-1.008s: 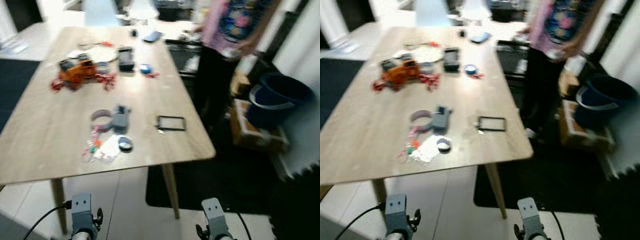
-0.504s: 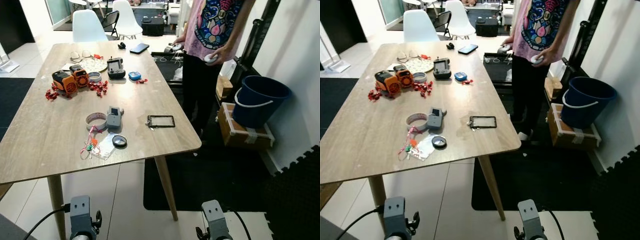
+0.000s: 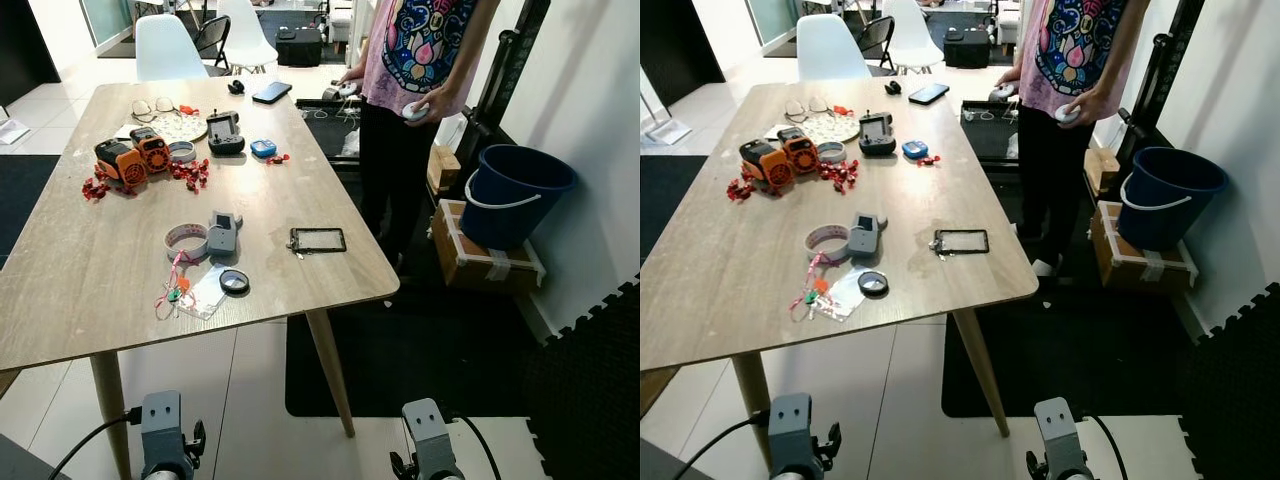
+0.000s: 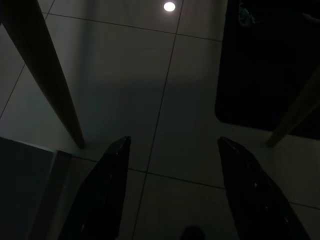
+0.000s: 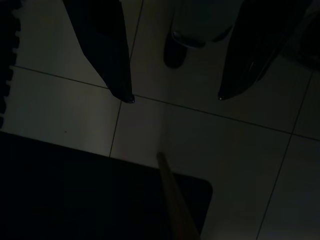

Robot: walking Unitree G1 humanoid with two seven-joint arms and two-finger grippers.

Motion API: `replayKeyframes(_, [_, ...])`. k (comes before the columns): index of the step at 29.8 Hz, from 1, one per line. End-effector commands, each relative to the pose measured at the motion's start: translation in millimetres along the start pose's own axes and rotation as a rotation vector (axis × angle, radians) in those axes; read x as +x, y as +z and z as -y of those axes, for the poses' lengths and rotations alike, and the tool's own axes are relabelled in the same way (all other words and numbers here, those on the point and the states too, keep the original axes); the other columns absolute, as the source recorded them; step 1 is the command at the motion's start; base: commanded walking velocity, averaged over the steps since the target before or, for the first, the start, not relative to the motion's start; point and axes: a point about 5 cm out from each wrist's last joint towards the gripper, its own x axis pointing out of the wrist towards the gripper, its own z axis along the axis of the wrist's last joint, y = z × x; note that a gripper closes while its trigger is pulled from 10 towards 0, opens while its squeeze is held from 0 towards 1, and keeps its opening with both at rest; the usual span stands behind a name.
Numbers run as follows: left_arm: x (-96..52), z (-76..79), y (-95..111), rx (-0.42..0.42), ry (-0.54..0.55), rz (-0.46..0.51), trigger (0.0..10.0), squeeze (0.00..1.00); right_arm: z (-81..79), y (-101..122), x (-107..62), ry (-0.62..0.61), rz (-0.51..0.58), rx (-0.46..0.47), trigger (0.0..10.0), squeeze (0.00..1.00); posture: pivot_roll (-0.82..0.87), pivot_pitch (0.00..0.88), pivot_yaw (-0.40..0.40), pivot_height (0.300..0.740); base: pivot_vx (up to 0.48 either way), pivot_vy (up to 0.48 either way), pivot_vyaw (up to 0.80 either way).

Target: Hang keys on a hook

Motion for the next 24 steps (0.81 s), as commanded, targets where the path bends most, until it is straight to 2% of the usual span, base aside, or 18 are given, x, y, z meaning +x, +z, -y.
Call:
replayKeyframes(1, [-1.7,-0.1,-3.5,-0.023,0.006,-0.009,10.0,0.0,-1.6,-0.6,-0.3,0.001,0.004,0.012,10.0,0.0,0.05,0.078,-0.015,0.74,0.0,0.0,0.0])
replayKeyframes(21, [-2.1,-0.6,-6.6,-0.041,0.012,-0.033,10.0,0.0,-1.9,0.4,-0.1,0.003,0.009,0.011,10.0,0.0,0.05,0.078,-0.017,0.74,0.0,0.0,0.0])
replayKeyframes(24, [-2.1,-0.7,-6.6,-0.043,0.011,-0.034,10.0,0.0,-2.3,0.5,-0.1,0.004,0.01,0.012,10.0,0.0,0.05,0.078,-0.017,0.74,0.0,0.424,0.0])
